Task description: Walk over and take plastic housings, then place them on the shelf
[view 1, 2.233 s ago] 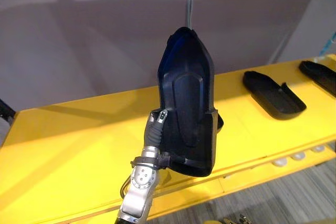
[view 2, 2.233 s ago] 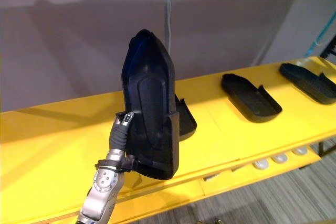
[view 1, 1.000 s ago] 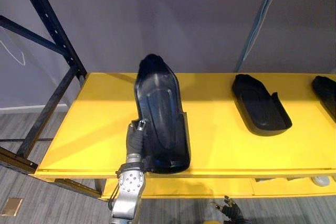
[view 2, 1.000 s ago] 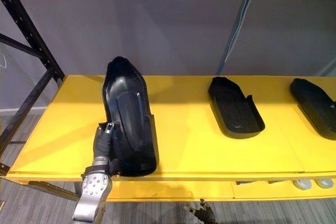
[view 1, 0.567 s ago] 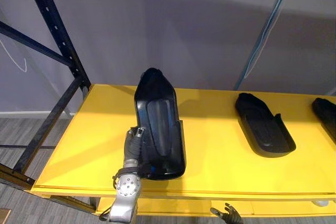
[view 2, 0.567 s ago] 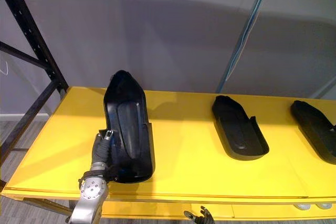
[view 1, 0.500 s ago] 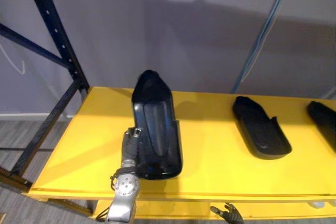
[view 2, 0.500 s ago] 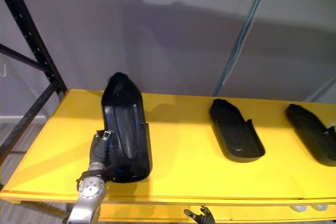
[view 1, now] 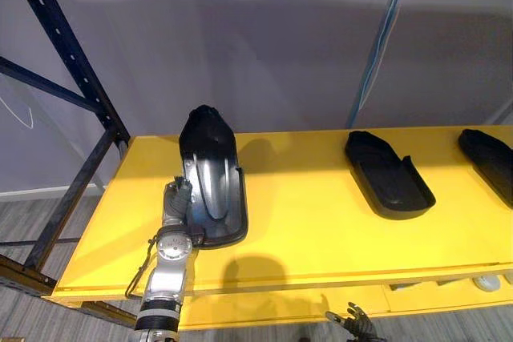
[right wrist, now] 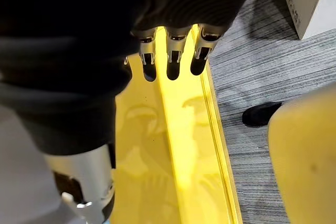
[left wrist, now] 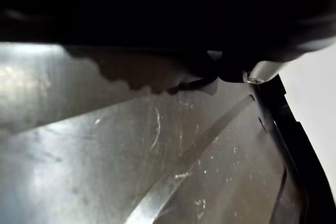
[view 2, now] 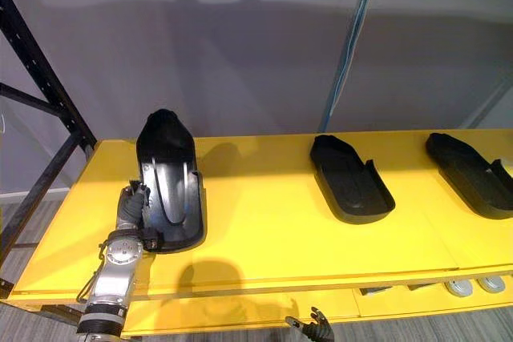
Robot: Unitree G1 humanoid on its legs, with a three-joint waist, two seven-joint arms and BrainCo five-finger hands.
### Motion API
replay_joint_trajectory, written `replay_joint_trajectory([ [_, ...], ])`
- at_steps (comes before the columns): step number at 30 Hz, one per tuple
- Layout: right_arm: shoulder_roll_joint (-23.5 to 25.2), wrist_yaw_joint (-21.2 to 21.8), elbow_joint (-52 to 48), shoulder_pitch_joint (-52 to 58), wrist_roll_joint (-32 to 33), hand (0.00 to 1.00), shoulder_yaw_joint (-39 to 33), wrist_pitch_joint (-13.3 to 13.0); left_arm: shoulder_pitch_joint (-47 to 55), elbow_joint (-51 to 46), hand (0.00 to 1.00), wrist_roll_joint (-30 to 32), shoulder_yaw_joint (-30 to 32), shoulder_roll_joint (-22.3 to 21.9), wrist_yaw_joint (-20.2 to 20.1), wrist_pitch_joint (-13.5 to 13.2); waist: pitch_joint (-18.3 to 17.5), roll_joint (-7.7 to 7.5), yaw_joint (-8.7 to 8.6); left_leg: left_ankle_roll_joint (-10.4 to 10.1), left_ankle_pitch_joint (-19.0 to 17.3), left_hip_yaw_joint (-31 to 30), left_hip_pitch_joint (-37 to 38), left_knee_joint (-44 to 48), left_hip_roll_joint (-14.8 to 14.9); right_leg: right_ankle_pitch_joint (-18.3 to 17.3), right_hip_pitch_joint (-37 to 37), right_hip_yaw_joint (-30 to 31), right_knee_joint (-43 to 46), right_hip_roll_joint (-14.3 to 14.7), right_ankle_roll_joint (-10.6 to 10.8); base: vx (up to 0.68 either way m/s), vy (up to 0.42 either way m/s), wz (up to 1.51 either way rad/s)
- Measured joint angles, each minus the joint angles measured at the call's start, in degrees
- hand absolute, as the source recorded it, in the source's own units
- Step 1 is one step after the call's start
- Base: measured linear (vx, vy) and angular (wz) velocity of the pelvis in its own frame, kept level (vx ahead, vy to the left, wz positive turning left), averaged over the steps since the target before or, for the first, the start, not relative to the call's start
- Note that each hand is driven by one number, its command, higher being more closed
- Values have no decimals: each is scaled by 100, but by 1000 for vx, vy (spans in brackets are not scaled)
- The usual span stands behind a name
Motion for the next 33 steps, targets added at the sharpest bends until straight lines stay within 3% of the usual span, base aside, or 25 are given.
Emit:
replay_joint_trajectory([
  [9, -12, 37, -52, -31, 0, 0, -3, -1, -511, 632, 100, 160, -15, -6, -86, 29, 80, -12, -92, -49, 2, 63, 28, -62, -10, 15, -85, 115, 32, 25, 25, -2, -1, -7],
  [10, -13, 36, -50, -33, -1, 0, -2, -1, -608, 739, 0, 169, -12, -4, -65, 29, 80, -12, -97, -50, 1, 66, 47, -65, -10, 14, -80, 120, 33, 29, 26, 71, 14, -3],
  [22, -221, 29, 94, 30, -157, 0, 0, 7, -1120, 1176, 0, 272, 117, 29, 99, 41, 210, -57, -260, -11, -109, 109, 118, -40, -21, 13, -30, 161, 0, 31, 27, -5, 4, -4],
  [33, -322, 26, 253, 316, -248, 0, -5, 100, -816, 202, 0, 239, 130, -175, 105, 41, 313, -51, -314, -30, -91, 89, 129, -53, -28, 14, -21, 123, 29, 21, 28, 0, 0, 1],
])
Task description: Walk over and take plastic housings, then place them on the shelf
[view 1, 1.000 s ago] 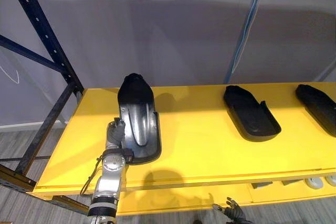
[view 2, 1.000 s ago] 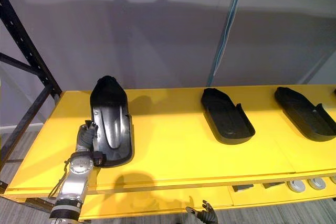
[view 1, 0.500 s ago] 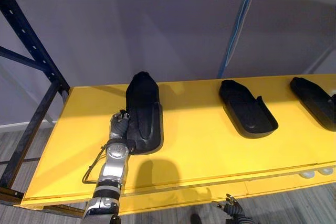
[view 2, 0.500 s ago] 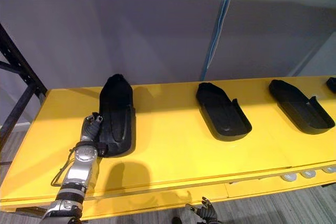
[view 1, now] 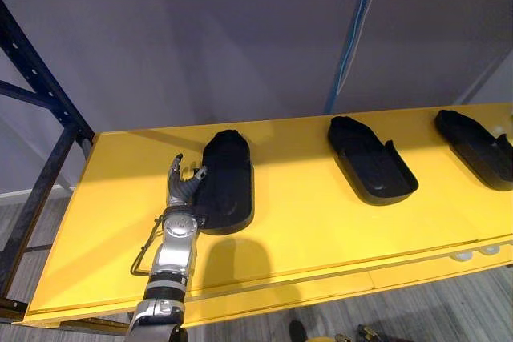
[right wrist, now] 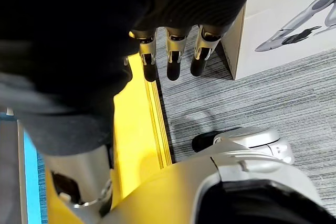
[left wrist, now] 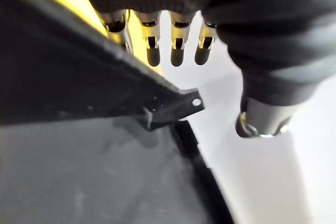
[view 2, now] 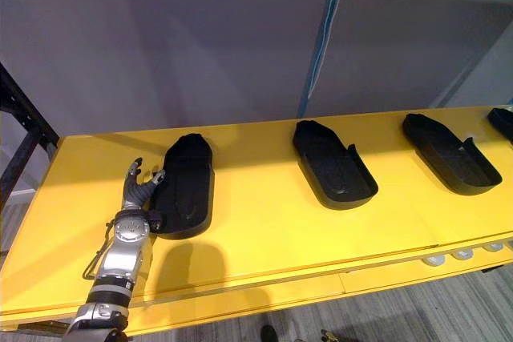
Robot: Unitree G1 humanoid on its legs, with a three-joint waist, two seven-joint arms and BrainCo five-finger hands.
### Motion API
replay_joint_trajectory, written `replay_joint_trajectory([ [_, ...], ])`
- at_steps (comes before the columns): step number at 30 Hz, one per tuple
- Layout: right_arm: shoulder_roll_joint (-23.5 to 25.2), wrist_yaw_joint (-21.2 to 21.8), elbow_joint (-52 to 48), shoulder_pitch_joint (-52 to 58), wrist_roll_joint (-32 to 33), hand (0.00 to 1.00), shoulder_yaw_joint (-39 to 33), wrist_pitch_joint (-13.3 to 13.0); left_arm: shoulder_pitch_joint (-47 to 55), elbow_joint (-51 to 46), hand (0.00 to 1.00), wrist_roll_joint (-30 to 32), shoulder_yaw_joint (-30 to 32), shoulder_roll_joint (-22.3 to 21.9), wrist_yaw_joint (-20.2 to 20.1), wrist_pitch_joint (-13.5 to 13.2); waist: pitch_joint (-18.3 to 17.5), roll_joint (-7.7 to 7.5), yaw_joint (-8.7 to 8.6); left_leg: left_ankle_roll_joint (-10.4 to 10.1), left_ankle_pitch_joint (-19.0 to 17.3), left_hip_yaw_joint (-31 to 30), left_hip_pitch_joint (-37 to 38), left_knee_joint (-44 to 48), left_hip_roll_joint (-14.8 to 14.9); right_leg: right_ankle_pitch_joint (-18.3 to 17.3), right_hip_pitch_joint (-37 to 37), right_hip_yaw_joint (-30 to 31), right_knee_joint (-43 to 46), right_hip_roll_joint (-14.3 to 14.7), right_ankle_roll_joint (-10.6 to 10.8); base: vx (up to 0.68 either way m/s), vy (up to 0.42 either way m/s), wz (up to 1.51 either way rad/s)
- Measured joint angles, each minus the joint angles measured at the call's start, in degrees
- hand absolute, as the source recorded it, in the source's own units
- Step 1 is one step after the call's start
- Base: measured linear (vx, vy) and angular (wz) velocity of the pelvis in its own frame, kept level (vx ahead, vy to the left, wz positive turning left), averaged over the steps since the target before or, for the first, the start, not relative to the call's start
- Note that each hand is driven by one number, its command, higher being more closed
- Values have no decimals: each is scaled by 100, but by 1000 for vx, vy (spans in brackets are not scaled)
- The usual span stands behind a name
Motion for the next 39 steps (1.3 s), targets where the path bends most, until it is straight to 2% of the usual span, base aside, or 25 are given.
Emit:
replay_joint_trajectory([
  [3, -1, 4, 1, 5, 1, 0, 1, 1, 116, -462, 0, 6, -35, -31, 18, -5, 10, 4, 14, 5, 3, -62, 15, 15, -7, 0, 58, -50, 1, -19, 0, -14, -2, 9],
  [7, -8, -1, 0, 62, 25, 0, -5, 0, 372, -1570, 0, 17, -221, -144, 176, -91, 10, -2, 141, 39, 2, -148, -56, 102, -34, 1, 80, -98, 3, -75, 2, -42, -2, 10],
  [9, -7, -1, 0, 79, 29, 0, -5, -3, 648, -2371, 0, 14, -475, -248, 197, -328, 10, -3, 217, 55, -5, -220, -130, 178, -52, 4, 81, -139, 4, -111, 7, -51, -3, 13],
  [14, 4, -15, -3, 154, 75, 0, -6, -21, 1367, -3458, 0, -6, -1150, -449, 96, -770, 5, -5, 353, 61, -8, -205, -140, 217, -56, 10, 98, -108, 5, -124, 18, -45, 3, 1],
  [15, 7, -34, -1, 163, 95, 0, -5, -23, 1562, -3612, 100, -49, -1342, -501, -4, -834, 4, -6, 373, 62, -9, -199, -140, 216, -56, 10, 98, -102, 5, -125, 20, -41, 3, -4],
  [21, 13, -70, 0, 194, 109, 0, 4, -69, 2667, -4024, 100, -220, -2222, -550, -435, -1124, -7, -9, 449, 69, -18, -93, -127, 235, -54, 9, 67, -24, 8, -121, 28, -9, 6, -7],
  [24, 17, -109, -15, 262, 131, 0, 17, -93, 3145, -4023, 100, -460, -2467, -566, -694, -1203, -17, -18, 572, 66, -66, -32, -127, 306, -33, 9, 65, 0, 24, -108, 33, 3, 10, -6],
  [29, -7, -179, -90, 377, 132, 0, 135, -96, 3553, -3781, 100, -553, -2503, -600, -1030, -1195, -61, -44, 766, 66, -145, 31, -126, 408, -1, -10, 65, 0, 84, -96, 58, -10, 6, -5],
  [34, -8, -215, -104, 420, 130, 0, 255, -94, 3574, -3327, 100, -392, -2497, -636, -1139, -1158, -176, -113, 788, 62, -154, 64, -126, 414, -2, -10, 64, 0, 86, -106, 59, 0, 0, 0],
  [39, -9, -217, -274, 523, 125, 0, 359, -80, 3498, -2659, 100, -134, -2401, -721, -1114, -1000, -243, -134, 792, 58, -150, 94, -116, 401, 4, -9, 58, 4, 81, -103, 59, 0, 0, 0],
])
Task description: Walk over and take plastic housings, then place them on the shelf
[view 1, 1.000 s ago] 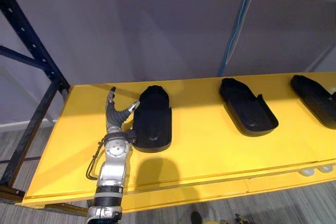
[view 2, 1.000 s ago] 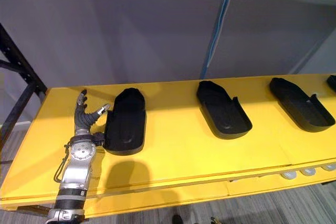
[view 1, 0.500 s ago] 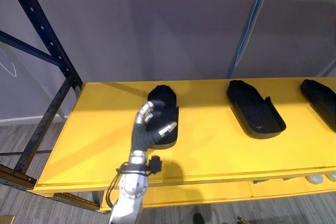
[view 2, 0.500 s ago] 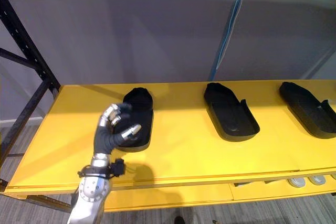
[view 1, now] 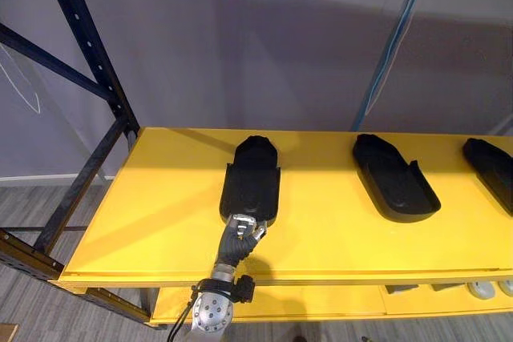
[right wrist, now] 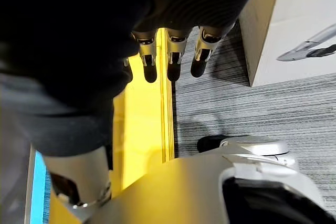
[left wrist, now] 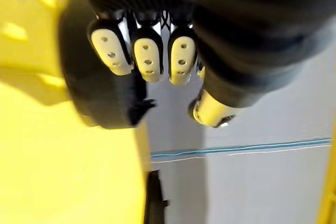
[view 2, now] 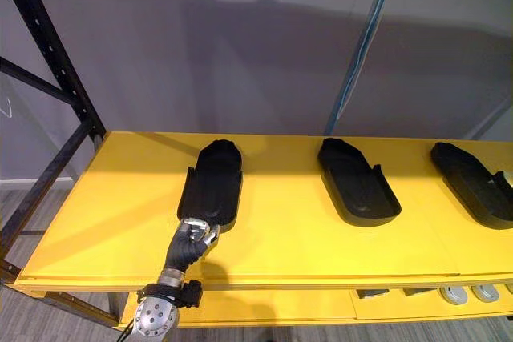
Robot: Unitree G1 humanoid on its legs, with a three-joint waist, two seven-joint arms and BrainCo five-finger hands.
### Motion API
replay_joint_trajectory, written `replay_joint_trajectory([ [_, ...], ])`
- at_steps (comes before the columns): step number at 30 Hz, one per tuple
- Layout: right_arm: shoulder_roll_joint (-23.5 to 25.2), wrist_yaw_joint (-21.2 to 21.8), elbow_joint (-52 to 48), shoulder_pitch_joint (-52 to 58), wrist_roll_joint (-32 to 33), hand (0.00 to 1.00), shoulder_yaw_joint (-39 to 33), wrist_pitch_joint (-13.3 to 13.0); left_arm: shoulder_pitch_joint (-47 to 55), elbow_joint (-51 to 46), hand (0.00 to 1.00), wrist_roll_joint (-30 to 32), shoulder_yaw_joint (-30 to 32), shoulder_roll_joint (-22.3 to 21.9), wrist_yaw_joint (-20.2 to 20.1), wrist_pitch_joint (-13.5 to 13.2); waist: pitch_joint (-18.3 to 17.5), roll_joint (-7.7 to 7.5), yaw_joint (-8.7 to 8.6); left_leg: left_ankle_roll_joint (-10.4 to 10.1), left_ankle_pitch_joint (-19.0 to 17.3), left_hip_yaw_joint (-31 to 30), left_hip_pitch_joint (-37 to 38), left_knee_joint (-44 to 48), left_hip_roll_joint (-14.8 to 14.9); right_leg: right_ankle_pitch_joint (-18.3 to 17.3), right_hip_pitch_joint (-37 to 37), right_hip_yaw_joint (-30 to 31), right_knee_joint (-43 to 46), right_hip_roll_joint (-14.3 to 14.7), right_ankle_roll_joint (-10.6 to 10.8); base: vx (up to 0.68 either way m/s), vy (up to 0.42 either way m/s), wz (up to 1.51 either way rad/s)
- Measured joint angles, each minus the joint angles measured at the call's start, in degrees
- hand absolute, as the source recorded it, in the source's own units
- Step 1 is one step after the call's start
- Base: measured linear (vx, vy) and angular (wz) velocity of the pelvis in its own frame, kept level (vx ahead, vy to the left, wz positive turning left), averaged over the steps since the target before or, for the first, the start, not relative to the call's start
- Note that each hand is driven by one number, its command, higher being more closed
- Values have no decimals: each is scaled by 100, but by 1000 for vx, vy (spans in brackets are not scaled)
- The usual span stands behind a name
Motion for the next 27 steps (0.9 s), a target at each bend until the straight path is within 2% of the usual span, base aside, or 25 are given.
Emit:
replay_joint_trajectory([
  [5, -5, -2, 0, 51, 0, 0, 9, 10, -154, 741, 100, 172, 3, 0, 33, 116, -135, 14, -14, -28, 17, 17, 32, -60, 31, 2, 17, -3, -57, 32, -1, 0, 0, 0],
  [18, -18, -9, 45, 35, -4, 0, 12, 43, -1033, 1662, 100, 503, 183, -1, 420, 62, -173, 37, -40, -85, 107, 138, 209, -337, 60, 3, 8, 80, -109, 126, -5, -2, -2, -3],
  [27, -23, -69, 230, -153, -41, 0, 11, 83, -1520, 2027, 100, 503, 401, 1, 624, 48, -138, 27, -187, -83, 106, 192, 220, -379, 27, 3, -53, 156, -110, 131, -5, 3, 0, -3],
])
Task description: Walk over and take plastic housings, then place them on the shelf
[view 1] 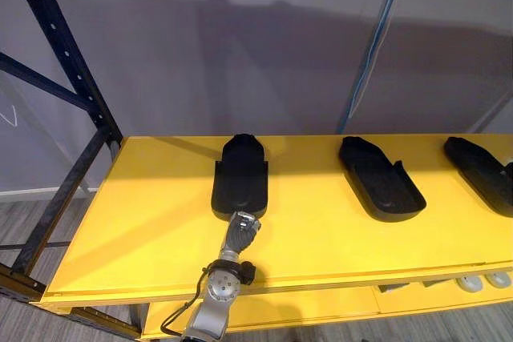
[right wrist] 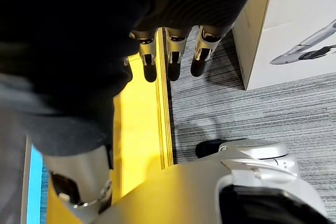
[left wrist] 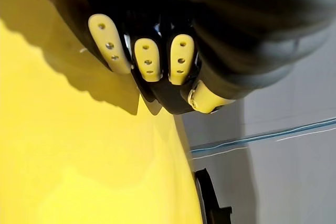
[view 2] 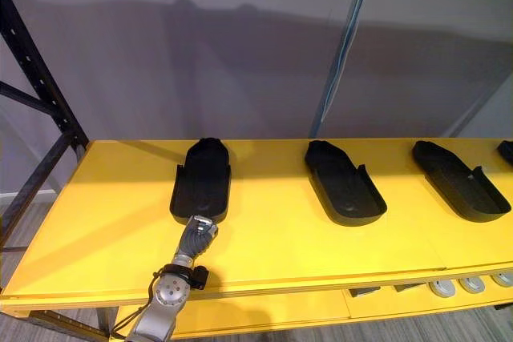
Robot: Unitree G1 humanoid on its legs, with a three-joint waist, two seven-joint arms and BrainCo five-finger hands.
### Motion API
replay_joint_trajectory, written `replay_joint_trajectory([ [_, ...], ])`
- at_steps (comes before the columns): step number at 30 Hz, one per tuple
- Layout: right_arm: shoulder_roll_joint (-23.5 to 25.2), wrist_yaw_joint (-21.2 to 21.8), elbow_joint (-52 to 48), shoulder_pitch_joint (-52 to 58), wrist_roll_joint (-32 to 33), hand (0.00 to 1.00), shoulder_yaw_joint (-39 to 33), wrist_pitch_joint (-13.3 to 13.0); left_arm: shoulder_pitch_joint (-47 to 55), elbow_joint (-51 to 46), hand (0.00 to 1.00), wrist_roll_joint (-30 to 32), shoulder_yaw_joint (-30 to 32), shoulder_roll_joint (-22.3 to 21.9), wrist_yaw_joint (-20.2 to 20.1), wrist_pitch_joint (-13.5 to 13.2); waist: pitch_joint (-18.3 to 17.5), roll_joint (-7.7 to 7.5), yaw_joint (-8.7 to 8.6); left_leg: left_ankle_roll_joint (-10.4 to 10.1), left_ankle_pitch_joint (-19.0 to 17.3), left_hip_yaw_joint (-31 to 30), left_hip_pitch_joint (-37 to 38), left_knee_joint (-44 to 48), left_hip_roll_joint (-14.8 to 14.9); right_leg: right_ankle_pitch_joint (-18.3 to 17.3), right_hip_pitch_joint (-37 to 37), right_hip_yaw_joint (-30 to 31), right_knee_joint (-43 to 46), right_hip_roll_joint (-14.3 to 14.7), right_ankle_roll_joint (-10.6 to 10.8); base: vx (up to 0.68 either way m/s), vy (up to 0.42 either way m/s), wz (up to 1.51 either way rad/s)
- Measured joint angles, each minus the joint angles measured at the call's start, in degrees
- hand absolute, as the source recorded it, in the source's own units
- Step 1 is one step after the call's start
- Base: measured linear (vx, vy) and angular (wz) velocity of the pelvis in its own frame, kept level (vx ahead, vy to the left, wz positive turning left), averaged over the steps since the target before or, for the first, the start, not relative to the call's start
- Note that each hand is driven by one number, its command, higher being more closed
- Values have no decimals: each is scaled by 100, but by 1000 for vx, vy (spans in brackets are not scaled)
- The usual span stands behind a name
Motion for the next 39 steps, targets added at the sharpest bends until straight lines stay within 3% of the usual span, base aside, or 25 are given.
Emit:
replay_joint_trajectory([
  [14, 1, -11, -21, -44, -27, 0, 1, -4, 32, -223, 100, -41, -4, 22, -1, 56, 146, 10, -42, 3, 0, -41, 67, -5, -15, -1, 76, -36, 0, -21, 0, 0, 0, 0],
  [20, 24, -49, -32, -5, 25, 0, -26, -26, 665, -2169, 100, -369, 113, 183, 46, 21, 237, -29, 90, 25, 1, -165, -39, 80, -36, -8, 98, -156, 36, -90, 10, -1, 1, 10],
  [24, 31, -52, -16, 27, 29, 0, -35, -27, 885, -3465, 100, -589, 830, 182, 336, -240, 244, -36, 197, 52, -18, -345, -72, 173, -46, -58, 220, -323, 39, -140, 73, -22, -3, 22],
  [29, 30, -52, 16, 58, 19, 0, -49, -27, 1336, -4128, 100, -873, 1936, 91, 930, -481, 240, -36, 343, 57, -20, -573, -152, 258, -42, -156, 257, -523, 152, -172, 116, -23, -8, 25],
  [36, 44, -51, 18, 87, -82, 0, -31, -26, 1817, -3593, 100, -1034, 3281, -146, 1398, -446, 198, -49, 485, 63, -24, -735, -206, 337, -37, -260, 272, -696, 292, -201, 103, -8, 3, 12],
  [39, 30, -51, -36, 105, -89, 0, 27, -23, 1833, -2286, 100, -1056, 3739, -263, 1427, -96, 176, -62, 519, 136, -72, -735, -225, 387, -35, -260, 289, -712, 307, -208, 102, -19, 7, 1],
])
